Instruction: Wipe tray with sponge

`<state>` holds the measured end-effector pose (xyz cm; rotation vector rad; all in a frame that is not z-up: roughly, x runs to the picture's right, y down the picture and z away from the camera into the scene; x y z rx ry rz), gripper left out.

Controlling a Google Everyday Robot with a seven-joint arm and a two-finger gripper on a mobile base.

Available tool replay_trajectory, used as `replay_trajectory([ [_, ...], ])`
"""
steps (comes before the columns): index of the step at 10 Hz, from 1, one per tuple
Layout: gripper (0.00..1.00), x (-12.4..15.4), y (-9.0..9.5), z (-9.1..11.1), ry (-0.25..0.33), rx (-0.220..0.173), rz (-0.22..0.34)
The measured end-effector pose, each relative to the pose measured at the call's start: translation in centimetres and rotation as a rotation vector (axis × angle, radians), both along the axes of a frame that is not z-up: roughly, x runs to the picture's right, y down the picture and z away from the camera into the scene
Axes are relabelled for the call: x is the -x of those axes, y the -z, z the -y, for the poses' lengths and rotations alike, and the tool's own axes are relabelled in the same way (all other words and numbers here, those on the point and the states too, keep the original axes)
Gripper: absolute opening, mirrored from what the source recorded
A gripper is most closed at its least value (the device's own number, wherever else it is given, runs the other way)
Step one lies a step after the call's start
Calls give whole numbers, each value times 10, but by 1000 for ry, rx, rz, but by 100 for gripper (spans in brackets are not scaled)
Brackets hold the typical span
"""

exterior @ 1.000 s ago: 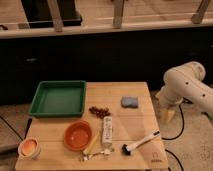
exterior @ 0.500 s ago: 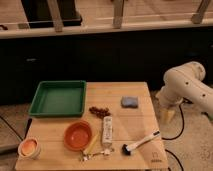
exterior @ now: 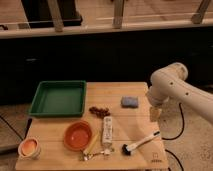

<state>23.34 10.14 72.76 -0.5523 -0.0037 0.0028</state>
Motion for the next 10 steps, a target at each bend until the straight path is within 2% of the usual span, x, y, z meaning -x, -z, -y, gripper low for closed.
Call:
replay_trajectory([
  [2, 80, -2, -9, 2, 11, -1, 7],
  [4, 80, 14, -31, 7, 43, -3, 35],
  [8, 80, 18, -51, 12, 65, -10, 57],
  [10, 80, 27, -70, 21, 78, -15, 82],
])
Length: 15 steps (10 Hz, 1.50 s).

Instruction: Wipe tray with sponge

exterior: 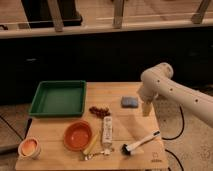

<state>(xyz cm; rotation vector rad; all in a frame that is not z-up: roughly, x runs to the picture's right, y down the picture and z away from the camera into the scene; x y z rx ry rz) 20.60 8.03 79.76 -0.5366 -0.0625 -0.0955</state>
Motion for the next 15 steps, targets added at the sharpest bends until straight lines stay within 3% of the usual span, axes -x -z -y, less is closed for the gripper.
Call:
replay_trajectory([
  [9, 80, 2, -36, 8, -41, 2, 38],
  [15, 80, 4, -59, 3, -78, 27, 59],
])
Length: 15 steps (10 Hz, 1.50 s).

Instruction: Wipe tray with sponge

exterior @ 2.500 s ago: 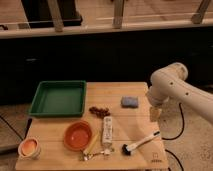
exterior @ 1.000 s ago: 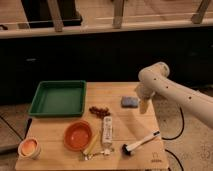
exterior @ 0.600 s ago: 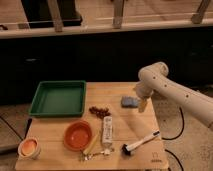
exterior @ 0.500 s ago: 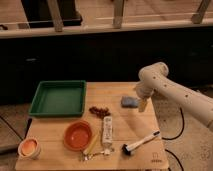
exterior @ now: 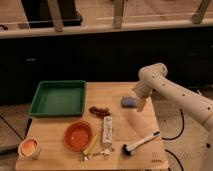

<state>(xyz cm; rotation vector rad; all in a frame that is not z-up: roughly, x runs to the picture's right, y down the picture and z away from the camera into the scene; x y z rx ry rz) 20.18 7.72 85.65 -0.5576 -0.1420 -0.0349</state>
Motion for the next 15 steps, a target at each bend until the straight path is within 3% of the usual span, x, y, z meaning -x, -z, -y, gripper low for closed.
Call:
replay_trajectory([
  [15, 80, 4, -56, -17, -28, 57, 42],
])
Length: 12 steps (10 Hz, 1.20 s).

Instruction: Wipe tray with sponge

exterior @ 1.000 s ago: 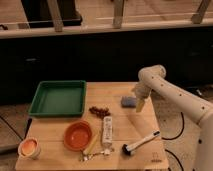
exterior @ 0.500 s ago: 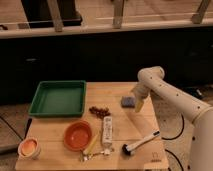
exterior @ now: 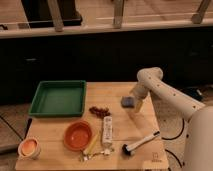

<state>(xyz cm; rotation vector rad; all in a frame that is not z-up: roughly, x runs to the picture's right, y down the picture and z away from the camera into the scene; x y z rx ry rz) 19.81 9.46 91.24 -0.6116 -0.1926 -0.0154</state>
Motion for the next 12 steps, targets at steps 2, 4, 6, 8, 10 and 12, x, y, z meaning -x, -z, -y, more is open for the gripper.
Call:
replay_trajectory([
  [2, 77, 0, -4, -3, 1, 11, 1],
  [4, 69, 2, -7, -6, 4, 19, 4],
  [6, 67, 2, -10, -8, 2, 27, 3],
  [8, 66, 2, -11, -10, 0, 33, 2],
  [10, 51, 1, -12, -11, -7, 29, -2],
  [12, 46, 1, -12, -13, -9, 32, -3],
])
